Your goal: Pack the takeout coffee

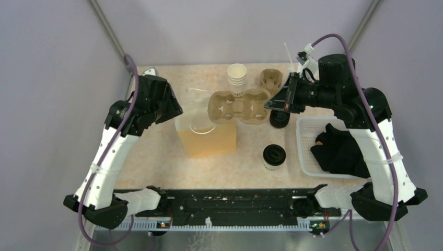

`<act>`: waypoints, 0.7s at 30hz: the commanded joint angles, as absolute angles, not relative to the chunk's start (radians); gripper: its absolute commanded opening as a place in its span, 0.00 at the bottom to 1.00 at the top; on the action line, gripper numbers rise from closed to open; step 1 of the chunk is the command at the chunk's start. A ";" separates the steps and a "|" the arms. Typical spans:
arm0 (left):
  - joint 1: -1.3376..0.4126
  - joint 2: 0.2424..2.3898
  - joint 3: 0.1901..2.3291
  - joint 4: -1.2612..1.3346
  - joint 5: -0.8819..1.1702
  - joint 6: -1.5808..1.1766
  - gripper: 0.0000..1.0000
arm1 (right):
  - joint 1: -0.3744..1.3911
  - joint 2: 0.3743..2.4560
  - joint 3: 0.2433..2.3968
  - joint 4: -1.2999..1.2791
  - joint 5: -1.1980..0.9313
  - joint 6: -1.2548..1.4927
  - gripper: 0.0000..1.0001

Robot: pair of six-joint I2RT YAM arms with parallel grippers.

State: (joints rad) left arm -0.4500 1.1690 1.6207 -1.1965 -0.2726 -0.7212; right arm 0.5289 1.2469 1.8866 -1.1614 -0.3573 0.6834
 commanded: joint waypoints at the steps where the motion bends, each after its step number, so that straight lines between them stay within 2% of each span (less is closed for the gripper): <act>1: -0.431 1.209 1.653 -1.206 -0.354 -0.631 0.57 | 0.549 1.259 1.931 -1.153 -0.363 0.673 0.00; 3: -0.415 1.226 1.639 -1.194 -0.333 -0.616 0.56 | 0.552 1.265 1.934 -1.151 -0.362 0.674 0.00; 12: -0.392 1.252 1.519 -1.050 -0.254 -0.575 0.35 | 0.561 1.291 1.950 -1.168 -0.366 0.663 0.00; 21: -0.393 1.227 1.481 -0.897 -0.225 -0.488 0.03 | 0.573 1.347 2.019 -1.245 -0.348 0.661 0.00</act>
